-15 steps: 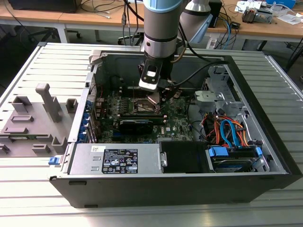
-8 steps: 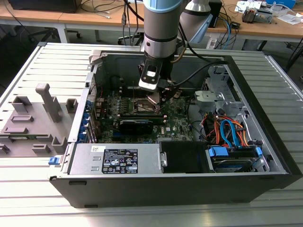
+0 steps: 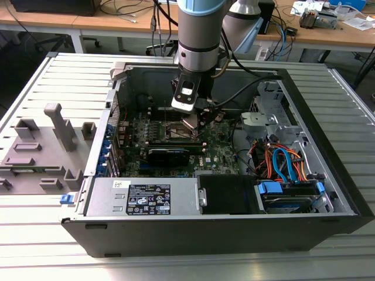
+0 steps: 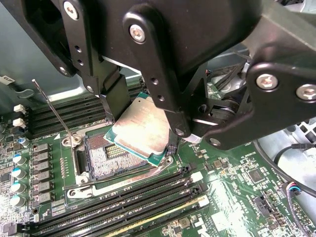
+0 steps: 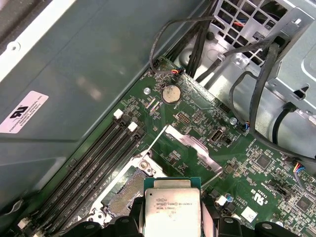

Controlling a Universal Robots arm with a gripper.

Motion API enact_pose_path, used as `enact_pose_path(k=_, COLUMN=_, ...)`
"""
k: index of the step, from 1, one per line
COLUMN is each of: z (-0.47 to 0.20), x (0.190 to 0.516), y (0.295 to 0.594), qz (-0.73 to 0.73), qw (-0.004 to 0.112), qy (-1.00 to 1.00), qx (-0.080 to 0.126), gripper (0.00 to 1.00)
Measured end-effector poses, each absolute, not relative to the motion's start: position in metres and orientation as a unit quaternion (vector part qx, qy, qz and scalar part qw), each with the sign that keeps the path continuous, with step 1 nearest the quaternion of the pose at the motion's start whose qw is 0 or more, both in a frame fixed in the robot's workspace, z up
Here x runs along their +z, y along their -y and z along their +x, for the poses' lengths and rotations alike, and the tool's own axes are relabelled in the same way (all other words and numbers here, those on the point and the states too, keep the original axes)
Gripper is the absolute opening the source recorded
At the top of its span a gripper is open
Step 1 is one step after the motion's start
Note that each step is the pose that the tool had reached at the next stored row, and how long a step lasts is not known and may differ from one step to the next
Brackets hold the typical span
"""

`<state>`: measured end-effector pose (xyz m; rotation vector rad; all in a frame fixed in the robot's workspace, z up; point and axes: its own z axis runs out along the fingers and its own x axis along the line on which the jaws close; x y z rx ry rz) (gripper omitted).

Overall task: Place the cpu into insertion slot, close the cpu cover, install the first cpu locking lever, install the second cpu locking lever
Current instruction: 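Place the cpu into insertion slot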

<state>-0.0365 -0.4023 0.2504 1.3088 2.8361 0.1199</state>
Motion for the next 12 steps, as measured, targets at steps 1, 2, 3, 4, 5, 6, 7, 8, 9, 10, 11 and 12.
enact_pose_path(k=1, z=-0.0365, x=0.2503, y=0.4023, qz=0.419, qw=0.008, qy=-0.907, qx=0.038, gripper=0.55)
enact_pose_path(k=2, z=-0.0365, x=0.2504, y=0.4023, qz=0.419, qw=0.008, qy=-0.907, qx=0.038, gripper=0.55)
enact_pose_path(k=3, z=-0.0365, x=0.2503, y=0.4023, qz=0.42, qw=0.008, qy=-0.907, qx=0.038, gripper=0.55)
enact_pose_path(k=4, z=-0.0365, x=0.2503, y=0.4023, qz=0.42, qw=0.008, qy=-0.907, qx=0.038, gripper=0.55)
enact_pose_path(k=5, z=-0.0365, x=0.2503, y=0.4023, qz=0.42, qw=0.008, qy=-0.907, qx=0.038, gripper=0.55)
enact_pose_path(k=6, z=-0.0365, x=0.2503, y=0.4023, qz=0.421, qw=0.008, qy=-0.906, qx=0.038, gripper=0.55)
enact_pose_path(k=7, z=-0.0365, x=0.2503, y=0.4023, qz=0.421, qw=0.008, qy=-0.906, qx=0.038, gripper=0.55)
enact_pose_path(k=8, z=-0.0365, x=0.2503, y=0.4023, qz=0.421, qw=0.008, qy=-0.906, qx=0.038, gripper=0.55)
enact_pose_path(k=9, z=-0.0365, x=0.2503, y=0.4023, qz=0.421, qw=0.008, qy=-0.906, qx=0.038, gripper=0.55)
enact_pose_path(k=10, z=-0.0365, x=0.2503, y=0.4023, qz=0.422, qw=0.008, qy=-0.906, qx=0.038, gripper=0.55)
enact_pose_path(k=11, z=-0.0365, x=0.2503, y=0.4023, qz=0.422, qw=0.008, qy=-0.906, qx=0.038, gripper=0.55)
enact_pose_path(k=12, z=-0.0365, x=0.2503, y=0.4023, qz=0.422, qw=0.008, qy=-0.906, qx=0.038, gripper=0.55)
